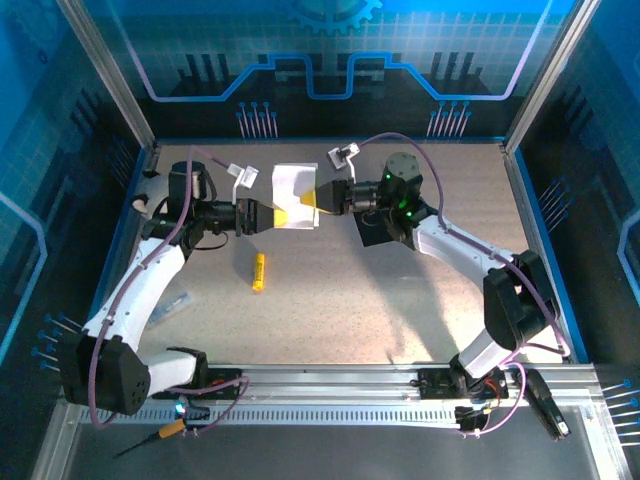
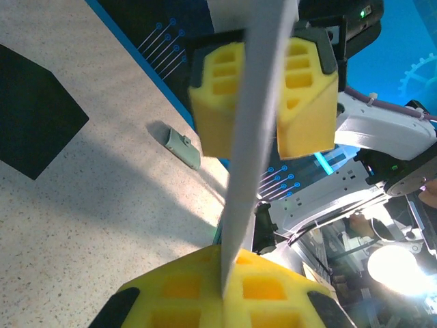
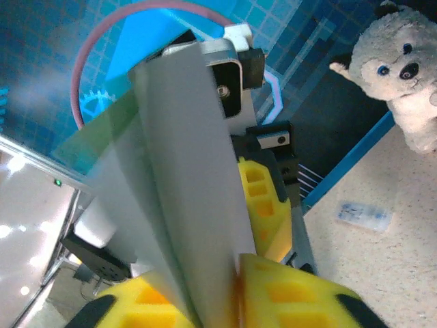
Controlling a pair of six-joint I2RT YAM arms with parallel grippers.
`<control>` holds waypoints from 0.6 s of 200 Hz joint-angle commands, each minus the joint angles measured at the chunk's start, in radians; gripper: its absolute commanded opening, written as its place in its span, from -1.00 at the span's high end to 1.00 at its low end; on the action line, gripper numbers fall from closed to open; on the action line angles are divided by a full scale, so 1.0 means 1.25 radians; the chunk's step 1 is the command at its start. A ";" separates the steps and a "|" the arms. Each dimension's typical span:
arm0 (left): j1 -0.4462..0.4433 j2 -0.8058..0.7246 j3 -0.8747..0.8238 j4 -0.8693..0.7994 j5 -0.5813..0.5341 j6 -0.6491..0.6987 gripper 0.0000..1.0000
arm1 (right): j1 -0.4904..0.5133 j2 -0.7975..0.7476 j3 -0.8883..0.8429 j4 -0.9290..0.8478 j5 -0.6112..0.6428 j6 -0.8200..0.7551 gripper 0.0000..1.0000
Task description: Place the letter into the envelope and seal it
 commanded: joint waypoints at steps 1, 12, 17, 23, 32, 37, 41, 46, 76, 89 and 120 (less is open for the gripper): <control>-0.004 -0.007 0.000 -0.033 0.020 0.028 1.00 | -0.007 -0.008 0.033 -0.011 -0.002 -0.022 0.91; -0.004 -0.010 0.000 -0.038 0.018 0.032 0.90 | -0.008 -0.005 0.033 -0.010 -0.002 -0.021 1.00; -0.004 -0.010 0.000 -0.040 0.017 0.033 0.80 | -0.008 -0.005 0.032 -0.008 -0.001 -0.020 1.00; -0.005 -0.011 -0.001 -0.042 0.018 0.034 0.72 | -0.010 -0.005 0.031 -0.006 0.001 -0.018 1.00; -0.006 -0.012 -0.002 -0.044 0.020 0.035 0.50 | -0.012 -0.007 0.029 -0.006 0.005 -0.020 1.00; -0.006 -0.014 -0.004 -0.045 0.021 0.035 0.27 | -0.013 -0.008 0.028 -0.006 0.007 -0.019 1.00; -0.006 -0.015 -0.006 -0.044 0.020 0.035 0.18 | -0.014 -0.008 0.027 -0.006 0.008 -0.019 1.00; -0.006 -0.017 -0.007 -0.045 0.020 0.037 0.13 | -0.015 -0.009 0.027 -0.006 0.008 -0.018 1.00; -0.003 -0.025 0.004 -0.047 0.011 0.047 -0.03 | -0.015 -0.010 0.027 -0.013 -0.008 -0.014 1.00; 0.000 -0.023 0.017 -0.050 0.005 0.051 -0.03 | -0.014 -0.012 0.019 -0.017 -0.015 -0.015 1.00; 0.011 -0.010 0.048 -0.047 0.009 0.054 -0.01 | -0.015 -0.029 -0.006 -0.033 -0.025 -0.026 1.00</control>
